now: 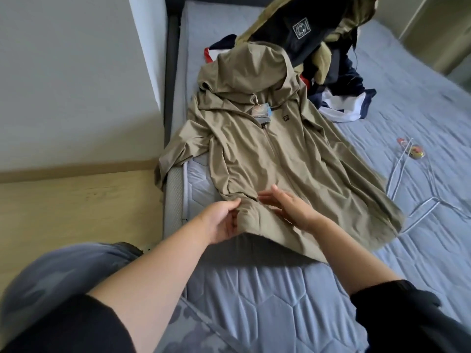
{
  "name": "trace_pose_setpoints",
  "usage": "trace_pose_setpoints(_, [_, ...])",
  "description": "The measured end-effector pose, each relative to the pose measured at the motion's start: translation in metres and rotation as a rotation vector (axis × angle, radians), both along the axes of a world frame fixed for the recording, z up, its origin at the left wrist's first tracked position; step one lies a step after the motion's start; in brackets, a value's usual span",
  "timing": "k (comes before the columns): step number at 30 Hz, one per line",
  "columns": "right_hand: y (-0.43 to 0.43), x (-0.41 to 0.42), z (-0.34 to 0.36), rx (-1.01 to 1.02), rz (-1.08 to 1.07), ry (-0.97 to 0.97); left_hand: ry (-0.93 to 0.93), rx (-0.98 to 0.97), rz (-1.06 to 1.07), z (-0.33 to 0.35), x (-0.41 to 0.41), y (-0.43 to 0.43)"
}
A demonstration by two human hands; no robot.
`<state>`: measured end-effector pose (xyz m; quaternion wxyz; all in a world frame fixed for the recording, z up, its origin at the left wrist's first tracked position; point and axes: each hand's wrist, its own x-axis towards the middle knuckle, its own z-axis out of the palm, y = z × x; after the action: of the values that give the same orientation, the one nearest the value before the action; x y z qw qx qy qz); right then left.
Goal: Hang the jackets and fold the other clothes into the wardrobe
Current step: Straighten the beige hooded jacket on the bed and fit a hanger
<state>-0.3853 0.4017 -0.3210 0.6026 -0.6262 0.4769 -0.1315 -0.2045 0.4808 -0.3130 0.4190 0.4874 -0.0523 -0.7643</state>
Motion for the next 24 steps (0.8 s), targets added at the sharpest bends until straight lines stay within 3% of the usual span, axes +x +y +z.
trace_pose_setpoints(4, [0.034, -0.035, 0.025, -0.206, 0.186, -0.045, -0.015, -0.026, 0.047, 0.021, -0.009, -0.007])
trace_pose_setpoints(7, [0.057, -0.041, 0.018, -0.518, 0.246, 0.164, 0.119, -0.038, 0.070, 0.035, -0.012, -0.012])
trace_pose_setpoints(10, [0.060, -0.033, 0.003, -0.712, -0.075, 0.217, 0.174, -0.073, 0.049, 0.047, -0.017, -0.015])
trace_pose_setpoints(12, [0.049, -0.031, 0.006, -0.603, -0.307, 0.114, 0.163, -0.133, 0.116, 0.052, -0.020, -0.017])
trace_pose_setpoints(14, [0.033, -0.034, 0.012, -0.437, -0.367, 0.095, -0.122, -0.279, 0.162, 0.047, -0.020, -0.022])
trace_pose_setpoints(17, [0.018, -0.035, 0.021, -0.158, -0.263, 0.047, -0.989, -0.623, -0.026, 0.034, -0.009, -0.024])
trace_pose_setpoints(18, [0.015, -0.035, 0.023, -0.059, -0.231, 0.002, -1.126, -0.724, -0.121, 0.030, -0.007, -0.025])
trace_pose_setpoints(21, [0.007, -0.033, 0.029, 0.097, -0.072, -0.014, -1.146, -0.863, -0.330, 0.025, -0.011, -0.022])
trace_pose_setpoints(24, [0.006, -0.025, 0.035, 0.161, 0.092, 0.010, -1.212, -0.891, -0.387, 0.019, -0.022, -0.019])
